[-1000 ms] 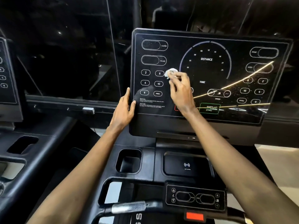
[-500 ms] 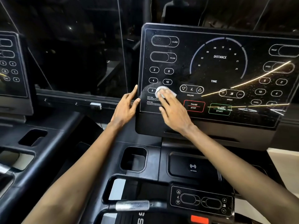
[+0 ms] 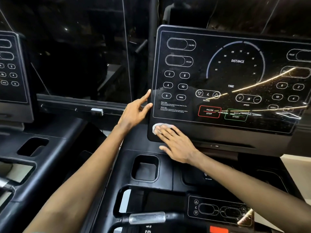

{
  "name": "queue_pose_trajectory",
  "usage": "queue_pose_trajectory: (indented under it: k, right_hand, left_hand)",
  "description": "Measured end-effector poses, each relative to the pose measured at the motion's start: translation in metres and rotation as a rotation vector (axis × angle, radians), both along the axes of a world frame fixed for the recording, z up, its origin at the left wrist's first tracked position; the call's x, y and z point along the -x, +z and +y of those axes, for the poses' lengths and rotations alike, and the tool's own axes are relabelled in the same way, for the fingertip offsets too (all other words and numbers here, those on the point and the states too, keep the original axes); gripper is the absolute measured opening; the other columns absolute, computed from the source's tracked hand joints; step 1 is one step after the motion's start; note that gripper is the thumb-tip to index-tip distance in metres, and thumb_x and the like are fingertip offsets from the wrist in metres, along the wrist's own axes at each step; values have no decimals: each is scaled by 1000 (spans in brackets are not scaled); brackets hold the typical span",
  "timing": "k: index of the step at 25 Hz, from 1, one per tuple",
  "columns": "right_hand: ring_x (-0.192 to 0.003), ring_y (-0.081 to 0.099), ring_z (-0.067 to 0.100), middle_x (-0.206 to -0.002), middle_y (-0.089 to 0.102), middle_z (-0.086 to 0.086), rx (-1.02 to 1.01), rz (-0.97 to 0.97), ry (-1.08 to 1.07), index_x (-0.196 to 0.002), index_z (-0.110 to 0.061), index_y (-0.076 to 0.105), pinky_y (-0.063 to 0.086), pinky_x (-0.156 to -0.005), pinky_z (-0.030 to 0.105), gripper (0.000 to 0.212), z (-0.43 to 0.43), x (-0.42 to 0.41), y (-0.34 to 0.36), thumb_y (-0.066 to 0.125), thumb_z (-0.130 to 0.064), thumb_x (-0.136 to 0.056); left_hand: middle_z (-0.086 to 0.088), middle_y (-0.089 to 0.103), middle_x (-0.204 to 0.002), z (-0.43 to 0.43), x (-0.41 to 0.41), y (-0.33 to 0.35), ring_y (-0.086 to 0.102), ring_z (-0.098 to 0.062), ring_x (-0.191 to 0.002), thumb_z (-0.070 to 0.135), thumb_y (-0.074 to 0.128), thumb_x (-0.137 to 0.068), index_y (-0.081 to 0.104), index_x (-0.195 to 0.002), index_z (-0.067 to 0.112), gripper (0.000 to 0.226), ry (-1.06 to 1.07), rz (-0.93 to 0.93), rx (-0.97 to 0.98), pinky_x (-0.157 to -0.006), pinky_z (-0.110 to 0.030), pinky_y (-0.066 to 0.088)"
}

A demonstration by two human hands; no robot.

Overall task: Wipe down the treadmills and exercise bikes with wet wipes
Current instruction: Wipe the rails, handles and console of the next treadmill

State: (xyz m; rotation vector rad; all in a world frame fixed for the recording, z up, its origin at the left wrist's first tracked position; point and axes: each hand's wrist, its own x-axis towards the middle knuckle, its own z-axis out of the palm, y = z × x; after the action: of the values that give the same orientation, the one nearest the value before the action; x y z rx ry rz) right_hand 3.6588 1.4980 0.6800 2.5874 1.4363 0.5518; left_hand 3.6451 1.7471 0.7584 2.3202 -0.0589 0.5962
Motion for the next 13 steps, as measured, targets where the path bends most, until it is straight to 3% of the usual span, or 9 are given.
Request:
queue_pose_trajectory:
  k: [4,7,10,13]
  right_hand:
    - [-156,3,19,-168,12,6,21,34,7,-161,-14,13,10,-126,41,72,10,8,-8,32,-53,-104]
    - [-155,8,19,-167,18,5,13,-10,4,-161,-16,16,12,-125,42,70,16,10,-12,33,-52,-104]
    - [-156,3,19,-168,8,4,-87,9,-108,-161,-15,13,11,-126,41,71,35,10,2,34,-51,-103]
    - [-155,4,18,-168,9,2,-57,-52,-78,-161,-17,14,12,-125,42,71,36,8,5,35,-51,-103]
  left_hand:
    - [-3,68,-124,6,-5,-1,69,-16,-92,50,57,-99,33,-152,48,59,-24,-9,-9,-96,-37,52]
    - [-4,71,-115,10,-7,-1,67,-17,-90,48,54,-101,39,-150,46,51,-21,-3,0,-93,-39,52]
    - [1,73,-109,11,-11,-3,67,-18,-83,42,53,-102,47,-146,42,45,-44,-12,62,-89,-39,55]
    - [12,72,-105,16,-17,-1,71,-15,-94,44,56,-99,51,-143,43,44,-84,32,113,-97,-38,54]
